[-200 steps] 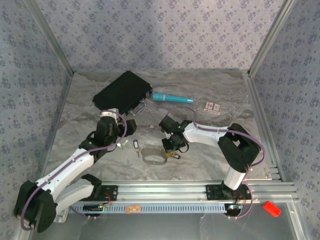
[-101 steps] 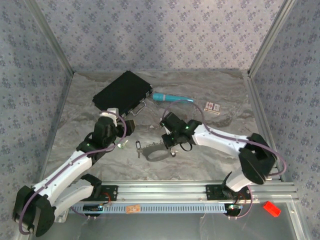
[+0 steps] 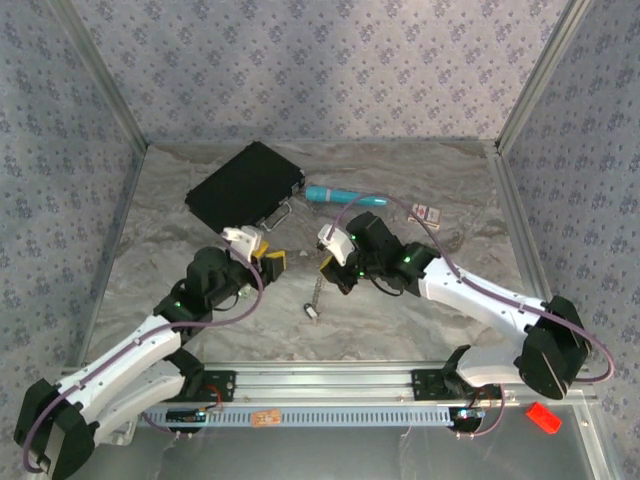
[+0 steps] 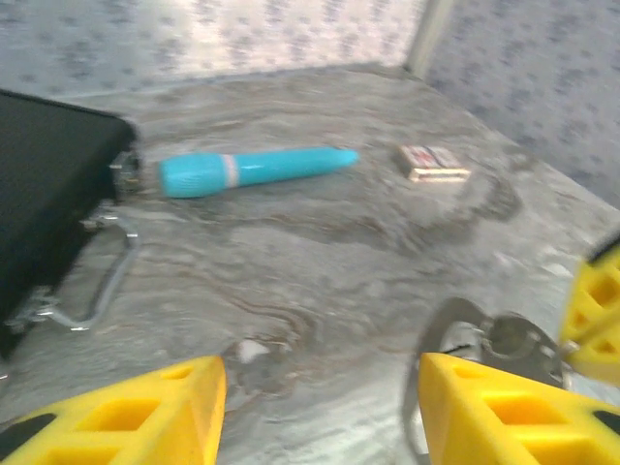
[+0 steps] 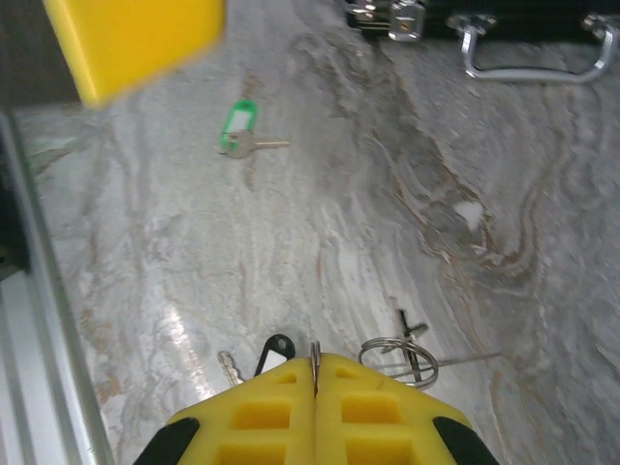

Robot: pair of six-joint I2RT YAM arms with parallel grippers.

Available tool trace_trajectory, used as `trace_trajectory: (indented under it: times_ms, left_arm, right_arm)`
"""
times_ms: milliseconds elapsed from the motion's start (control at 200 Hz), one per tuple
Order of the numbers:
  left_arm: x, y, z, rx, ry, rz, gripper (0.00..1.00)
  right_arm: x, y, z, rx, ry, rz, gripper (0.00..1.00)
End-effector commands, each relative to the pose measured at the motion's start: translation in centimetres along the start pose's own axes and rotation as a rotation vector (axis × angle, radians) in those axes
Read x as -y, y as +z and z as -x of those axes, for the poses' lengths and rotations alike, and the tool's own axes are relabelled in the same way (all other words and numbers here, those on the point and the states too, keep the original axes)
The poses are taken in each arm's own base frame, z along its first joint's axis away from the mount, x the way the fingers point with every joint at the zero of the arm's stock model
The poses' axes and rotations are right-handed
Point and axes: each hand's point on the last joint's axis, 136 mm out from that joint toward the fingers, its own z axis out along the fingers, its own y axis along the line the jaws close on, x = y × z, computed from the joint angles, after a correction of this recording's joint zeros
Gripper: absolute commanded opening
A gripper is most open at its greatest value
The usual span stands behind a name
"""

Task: Put the keys on the keyring

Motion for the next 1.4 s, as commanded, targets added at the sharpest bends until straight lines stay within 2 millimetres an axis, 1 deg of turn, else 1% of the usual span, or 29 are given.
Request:
trace_trajectory:
  times_ms: [0,40,110,160,240,305,445,630,690,800,1129,1269,1339,1394]
  left_arm:
    - [4.1,-0.5,-0.5,0.015,0.172,-0.2,0.51]
    - [5.1,-0.6,-1.3,0.004,0.217,-0.254,0.48]
    - [6.9,-0.9,-2.8,-0.002,0.314,-0.354,0.37]
    - [7.9,-1.2,-3.4,0.004,0.367,-0.404,0.37]
    - [9.0,-1.5,-4.2,0.021,0.432,-0.461,0.3]
    - [9.6,-1.7,-4.4,0.027,0.463,-0.489,0.27]
    - [10.0,-1.7,-4.7,0.022,0.476,-0.519,0.22]
    - [10.9,-1.7,-5.1,0.011,0.471,-0.58,0.19]
    - [11.0,-1.7,-5.6,-0.004,0.47,-0.598,0.18]
    - [11.5,-1.8,-5.8,-0.011,0.463,-0.63,0.18]
    - [11.8,-1.9,-5.5,0.0,0.465,-0.646,0.19]
    - [11.9,-1.9,-5.5,-0.001,0.465,-0.651,0.16]
    - [11.9,-1.9,-5.4,0.003,0.466,-0.651,0.11]
    - [11.9,-1.9,-5.3,0.005,0.466,-0.65,0.09]
  right_arm:
    - [-2.1,-1.3,1.3,0.073,-0.11,0.124,0.0]
    - [-2.2,-1.4,1.3,0.076,-0.118,0.137,0.0]
    - [-2.6,-1.5,1.1,0.077,-0.138,0.165,0.0]
    - [-3.0,-1.7,1.1,0.083,-0.158,0.183,0.0]
    - [-3.7,-2.0,1.1,0.099,-0.196,0.217,0.0]
    - [-4.4,-2.3,1.0,0.116,-0.24,0.242,0.0]
    - [-5.8,-2.5,0.5,0.141,-0.362,0.281,0.0]
    - [-6.7,-2.2,0.2,0.136,-0.445,0.298,0.0]
    - [-6.7,-2.1,0.2,0.131,-0.455,0.298,0.0]
    - [-6.8,-1.7,0.1,0.12,-0.469,0.299,0.0]
    - [-7.4,-1.1,0.2,0.107,-0.496,0.323,0.0]
    - [-7.6,-0.8,0.4,0.107,-0.5,0.328,0.0]
    - [-7.7,-0.7,0.4,0.104,-0.499,0.331,0.0]
    - [-7.7,-0.6,0.3,0.099,-0.499,0.331,0.0]
